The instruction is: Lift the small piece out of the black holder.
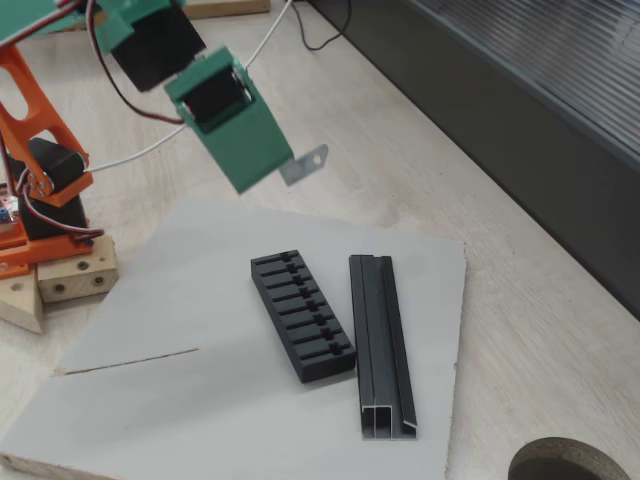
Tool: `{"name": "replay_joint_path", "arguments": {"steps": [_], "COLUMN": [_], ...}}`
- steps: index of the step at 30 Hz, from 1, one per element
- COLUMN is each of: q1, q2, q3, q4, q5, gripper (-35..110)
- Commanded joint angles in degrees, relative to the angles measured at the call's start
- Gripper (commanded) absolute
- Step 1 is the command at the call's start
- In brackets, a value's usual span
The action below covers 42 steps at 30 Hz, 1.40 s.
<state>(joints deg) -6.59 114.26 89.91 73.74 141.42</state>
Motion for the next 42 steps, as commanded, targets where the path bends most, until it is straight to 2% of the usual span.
{"name": "replay_joint_path", "arguments": {"steps": [1, 10, 42], "q1": [-0.26, -0.26, -0.35], "q2": [4.66, 12.48, 15.12], "q3": [-0.97, -0.88, -0.53], "q4": [0.26, 0.35, 0.35], "q5": [1.49, 1.32, 1.05], "gripper": [1, 1, 1]}}
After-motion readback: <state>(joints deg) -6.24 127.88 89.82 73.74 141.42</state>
